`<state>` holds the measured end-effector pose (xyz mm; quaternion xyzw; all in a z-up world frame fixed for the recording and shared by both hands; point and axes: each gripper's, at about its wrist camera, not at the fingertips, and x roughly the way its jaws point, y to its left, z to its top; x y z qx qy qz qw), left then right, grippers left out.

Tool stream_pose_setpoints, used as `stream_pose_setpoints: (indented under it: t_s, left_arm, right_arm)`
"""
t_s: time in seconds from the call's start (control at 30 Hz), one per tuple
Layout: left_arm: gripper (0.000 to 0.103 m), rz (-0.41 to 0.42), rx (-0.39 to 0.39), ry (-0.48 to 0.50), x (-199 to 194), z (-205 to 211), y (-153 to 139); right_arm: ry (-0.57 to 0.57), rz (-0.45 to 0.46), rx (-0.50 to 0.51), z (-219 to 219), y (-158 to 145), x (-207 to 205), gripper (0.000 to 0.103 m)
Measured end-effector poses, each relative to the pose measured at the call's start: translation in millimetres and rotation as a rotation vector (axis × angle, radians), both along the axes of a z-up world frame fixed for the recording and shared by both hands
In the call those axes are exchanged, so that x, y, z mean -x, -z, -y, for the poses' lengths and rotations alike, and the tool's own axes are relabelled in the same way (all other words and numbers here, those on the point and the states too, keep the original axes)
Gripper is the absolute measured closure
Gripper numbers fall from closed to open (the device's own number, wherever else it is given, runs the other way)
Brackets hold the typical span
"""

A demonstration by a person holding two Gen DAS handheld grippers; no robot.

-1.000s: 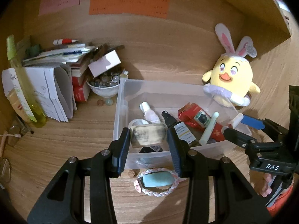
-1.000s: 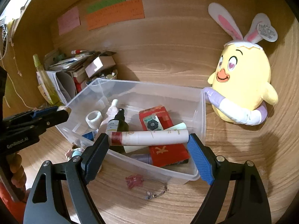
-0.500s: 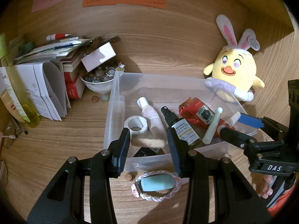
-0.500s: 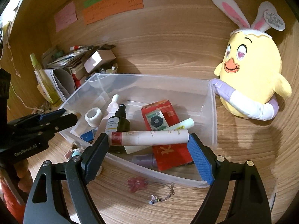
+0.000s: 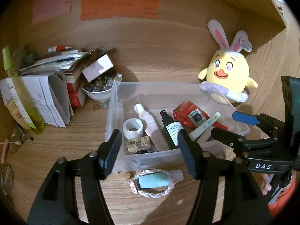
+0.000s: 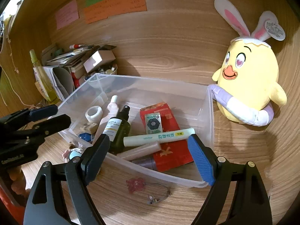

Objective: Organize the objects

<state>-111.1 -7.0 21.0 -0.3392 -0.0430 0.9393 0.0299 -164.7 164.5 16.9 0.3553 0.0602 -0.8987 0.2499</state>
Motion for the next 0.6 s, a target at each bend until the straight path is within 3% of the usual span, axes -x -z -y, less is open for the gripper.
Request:
stream_pose_setpoints:
  t_s: [0.37, 0.6]
  left_arm:
    - [0.020, -0.046, 0.019, -0.015, -23.2, 2.2, -14.2]
    - [0.018, -0.051, 0.013, -0.014, -34.0, 2.4, -15.3]
  right_arm:
    - [-0.004, -0.034, 0.003, -5.8, -14.3, -16.0, 0.019]
    - [-0.002, -0.062, -0.001, -12.9, -22.2, -33.2, 0.018]
